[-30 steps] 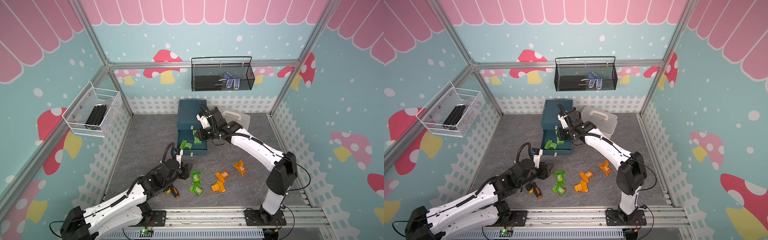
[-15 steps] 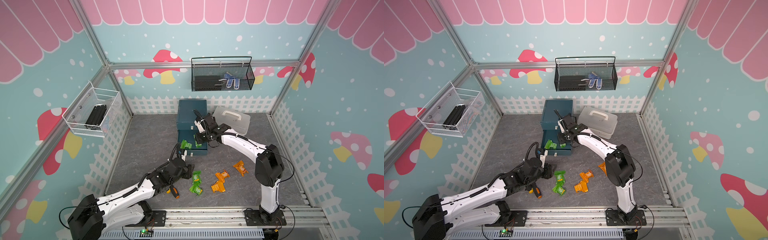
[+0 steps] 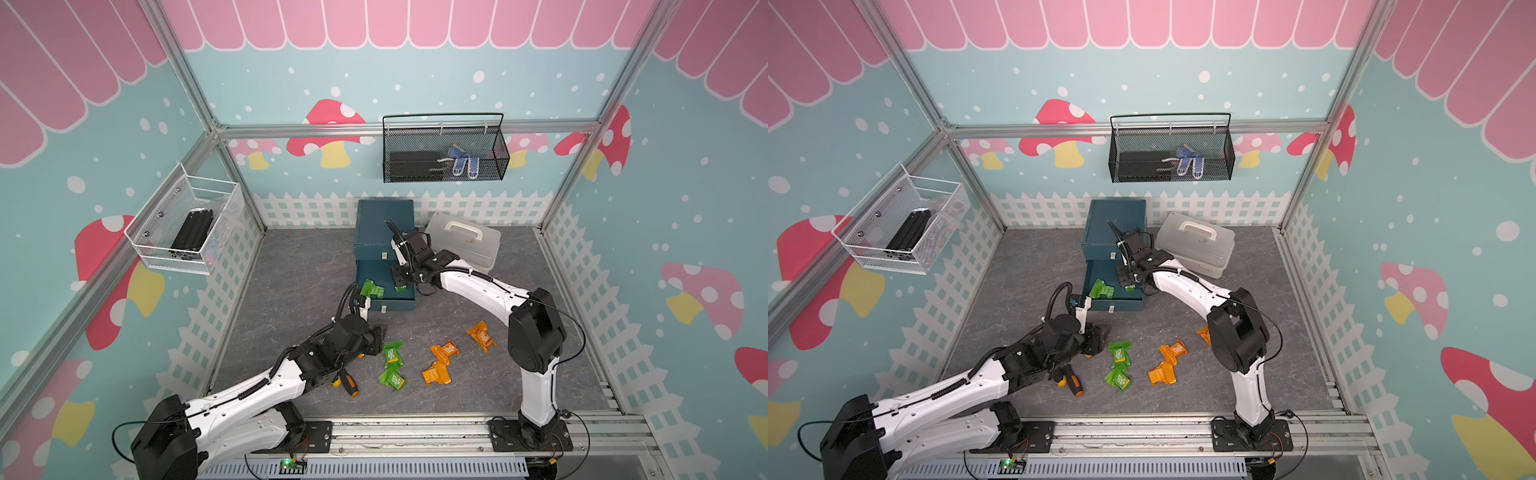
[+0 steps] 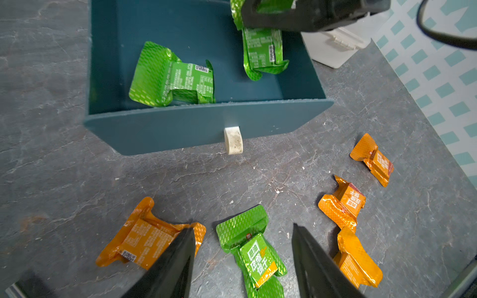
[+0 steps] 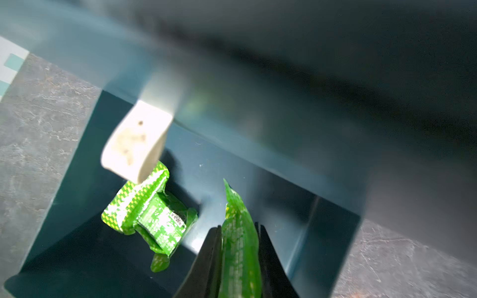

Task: Place the cookies into the drawer by color
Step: Place the cookie in the drawer.

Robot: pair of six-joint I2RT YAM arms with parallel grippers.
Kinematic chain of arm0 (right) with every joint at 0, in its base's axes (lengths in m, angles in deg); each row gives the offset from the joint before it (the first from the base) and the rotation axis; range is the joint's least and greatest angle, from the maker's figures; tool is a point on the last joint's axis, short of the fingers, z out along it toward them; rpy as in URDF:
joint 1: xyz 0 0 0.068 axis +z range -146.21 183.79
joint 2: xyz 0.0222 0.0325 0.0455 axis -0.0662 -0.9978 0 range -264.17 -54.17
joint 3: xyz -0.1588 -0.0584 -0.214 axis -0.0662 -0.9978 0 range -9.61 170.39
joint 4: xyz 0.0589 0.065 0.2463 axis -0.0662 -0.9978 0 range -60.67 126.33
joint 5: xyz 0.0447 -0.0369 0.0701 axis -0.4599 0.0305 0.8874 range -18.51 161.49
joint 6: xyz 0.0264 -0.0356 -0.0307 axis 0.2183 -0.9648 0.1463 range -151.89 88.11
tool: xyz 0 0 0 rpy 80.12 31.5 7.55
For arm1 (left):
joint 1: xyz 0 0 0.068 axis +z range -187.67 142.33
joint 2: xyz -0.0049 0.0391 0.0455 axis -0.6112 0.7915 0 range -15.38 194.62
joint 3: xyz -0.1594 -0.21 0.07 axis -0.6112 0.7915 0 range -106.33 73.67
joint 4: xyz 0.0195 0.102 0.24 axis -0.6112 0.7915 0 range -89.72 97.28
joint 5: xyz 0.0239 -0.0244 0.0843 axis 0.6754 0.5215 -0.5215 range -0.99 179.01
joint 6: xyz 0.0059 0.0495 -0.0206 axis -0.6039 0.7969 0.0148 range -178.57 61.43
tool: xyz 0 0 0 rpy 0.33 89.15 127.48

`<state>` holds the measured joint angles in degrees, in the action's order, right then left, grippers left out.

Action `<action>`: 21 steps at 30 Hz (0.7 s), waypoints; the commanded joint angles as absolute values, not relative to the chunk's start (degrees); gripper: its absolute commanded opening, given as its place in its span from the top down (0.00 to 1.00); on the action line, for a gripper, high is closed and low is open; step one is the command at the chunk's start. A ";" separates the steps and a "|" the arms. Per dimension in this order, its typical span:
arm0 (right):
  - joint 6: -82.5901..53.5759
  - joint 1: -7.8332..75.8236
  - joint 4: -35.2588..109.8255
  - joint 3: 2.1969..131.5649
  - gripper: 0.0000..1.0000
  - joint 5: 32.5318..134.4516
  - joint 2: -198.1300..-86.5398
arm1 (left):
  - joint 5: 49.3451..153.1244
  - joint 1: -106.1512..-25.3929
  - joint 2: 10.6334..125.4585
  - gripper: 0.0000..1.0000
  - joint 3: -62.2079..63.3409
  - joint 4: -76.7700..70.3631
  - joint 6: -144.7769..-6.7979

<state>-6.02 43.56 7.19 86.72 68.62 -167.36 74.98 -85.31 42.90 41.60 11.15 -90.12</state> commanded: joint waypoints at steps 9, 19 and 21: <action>-8.20 44.15 6.71 79.42 0.76 65.95 -163.42 | 71.61 -84.96 46.81 0.37 40.80 8.53 -90.41; -6.41 44.79 7.75 78.07 0.73 67.05 -162.52 | 71.64 -84.43 51.68 0.37 39.54 5.20 -89.33; -6.06 44.66 6.40 79.28 0.72 66.03 -164.59 | 71.28 -84.43 51.42 0.36 39.57 5.74 -89.33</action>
<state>-7.42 44.70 8.61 78.64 67.44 -163.27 72.60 -84.63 51.53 41.12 7.00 -89.64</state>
